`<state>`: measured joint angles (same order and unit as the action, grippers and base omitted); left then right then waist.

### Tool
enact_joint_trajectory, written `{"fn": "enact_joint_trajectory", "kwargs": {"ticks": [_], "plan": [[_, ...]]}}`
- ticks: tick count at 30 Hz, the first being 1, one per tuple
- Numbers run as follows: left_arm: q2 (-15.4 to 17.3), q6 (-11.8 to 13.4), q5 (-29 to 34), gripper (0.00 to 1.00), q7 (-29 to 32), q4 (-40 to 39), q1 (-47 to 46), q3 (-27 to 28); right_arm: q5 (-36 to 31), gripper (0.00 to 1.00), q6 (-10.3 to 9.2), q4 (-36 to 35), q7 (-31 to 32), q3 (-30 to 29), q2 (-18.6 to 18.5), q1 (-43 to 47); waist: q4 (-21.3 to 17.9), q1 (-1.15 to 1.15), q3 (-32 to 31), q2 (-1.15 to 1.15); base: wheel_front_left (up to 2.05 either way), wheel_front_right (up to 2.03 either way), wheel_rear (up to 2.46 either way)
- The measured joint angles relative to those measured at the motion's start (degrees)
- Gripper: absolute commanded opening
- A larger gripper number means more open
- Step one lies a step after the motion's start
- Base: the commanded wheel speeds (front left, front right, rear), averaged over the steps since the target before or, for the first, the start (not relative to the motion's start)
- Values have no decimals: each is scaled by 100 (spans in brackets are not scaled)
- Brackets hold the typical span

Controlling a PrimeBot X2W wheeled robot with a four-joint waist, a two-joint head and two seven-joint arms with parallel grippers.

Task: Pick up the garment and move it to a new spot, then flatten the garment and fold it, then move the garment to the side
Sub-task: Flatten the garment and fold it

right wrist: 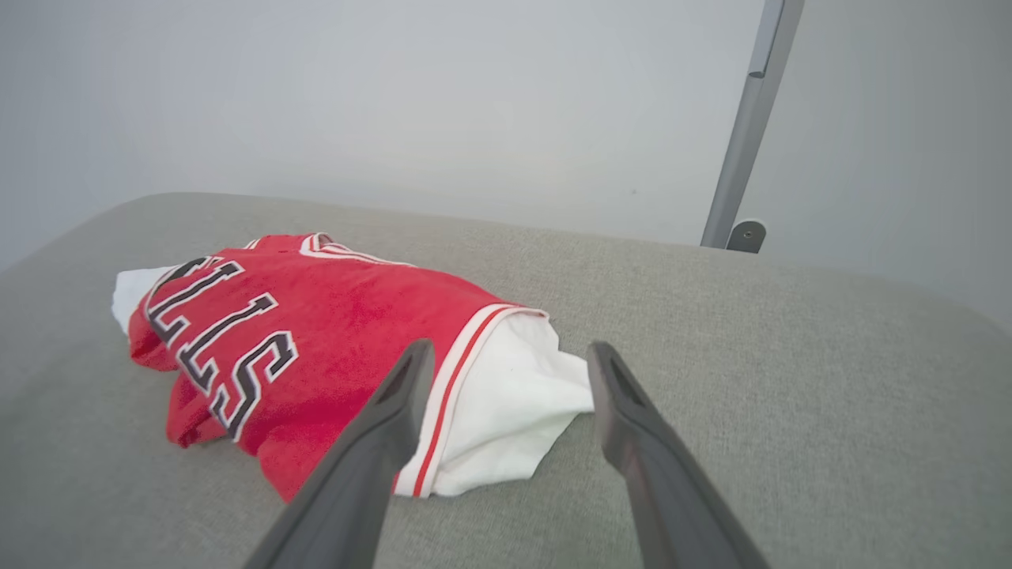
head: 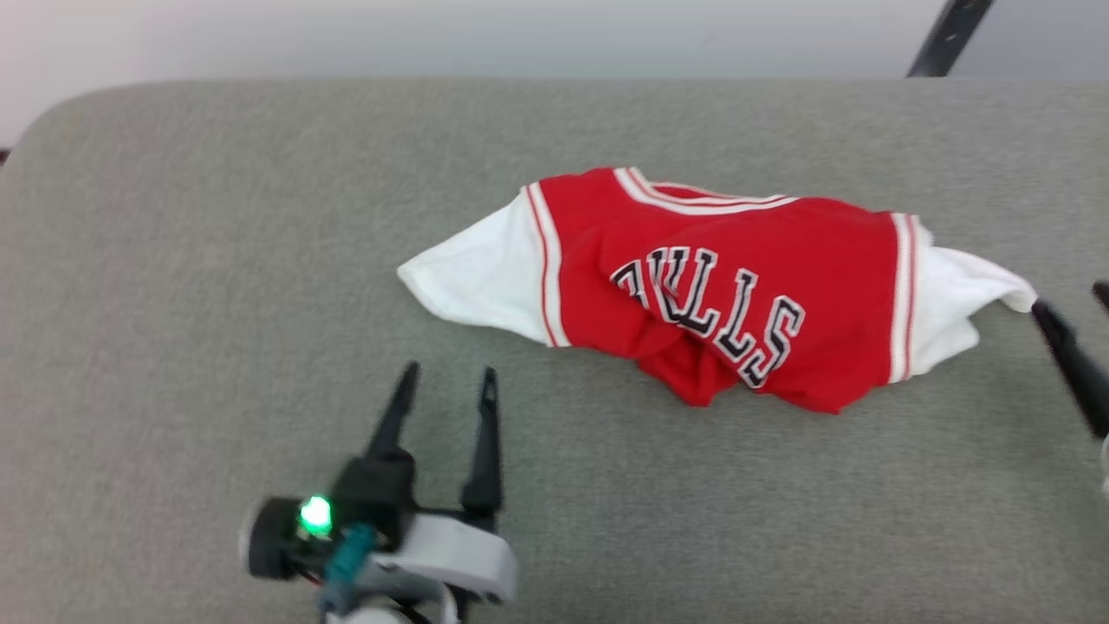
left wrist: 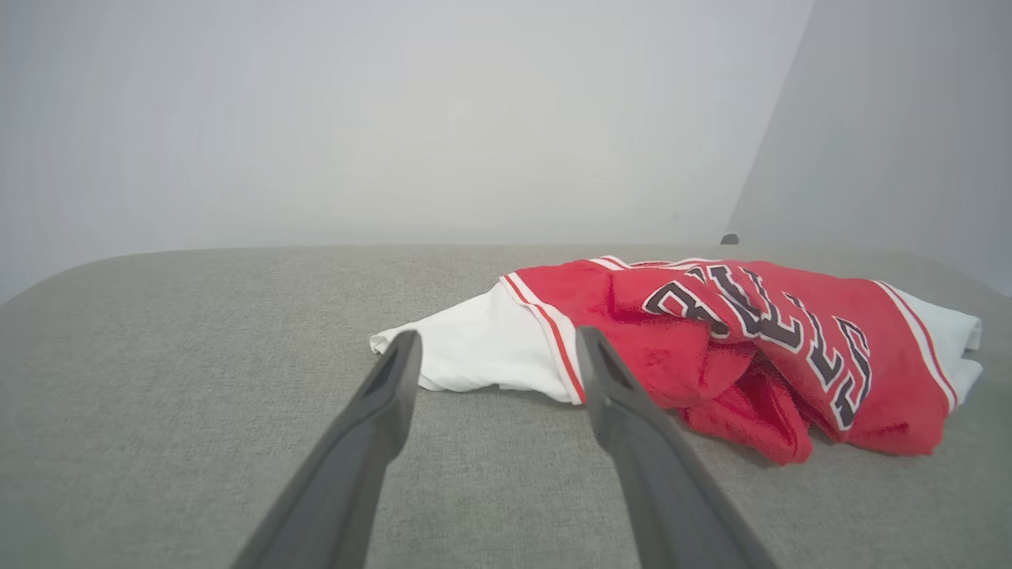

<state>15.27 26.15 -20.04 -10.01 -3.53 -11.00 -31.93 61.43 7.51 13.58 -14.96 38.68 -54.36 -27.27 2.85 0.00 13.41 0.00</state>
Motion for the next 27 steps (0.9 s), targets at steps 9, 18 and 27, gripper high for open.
{"fn": "enact_joint_trajectory", "kwargs": {"ticks": [9, 18, 27], "plan": [[812, -601, -232, 100, 1071, -48, -1366, 494, -1527, 100, 0, -1571, -1, -2107, 1114, 2350, -539, 0, -258, 0, 0, 0, 0], [1051, -1397, -610, 100, 2239, 1570, -3349, 581, -1747, 100, 0, -2571, -1, -2636, 1289, 3012, -965, 0, 114, 0, 0, 0, 0], [1224, -1820, -876, 100, 3967, 3142, -4099, 339, -1648, 100, 0, -2900, -1, -2574, 1232, 2897, -1461, 0, 620, 0, 0, 0, 0]]}}
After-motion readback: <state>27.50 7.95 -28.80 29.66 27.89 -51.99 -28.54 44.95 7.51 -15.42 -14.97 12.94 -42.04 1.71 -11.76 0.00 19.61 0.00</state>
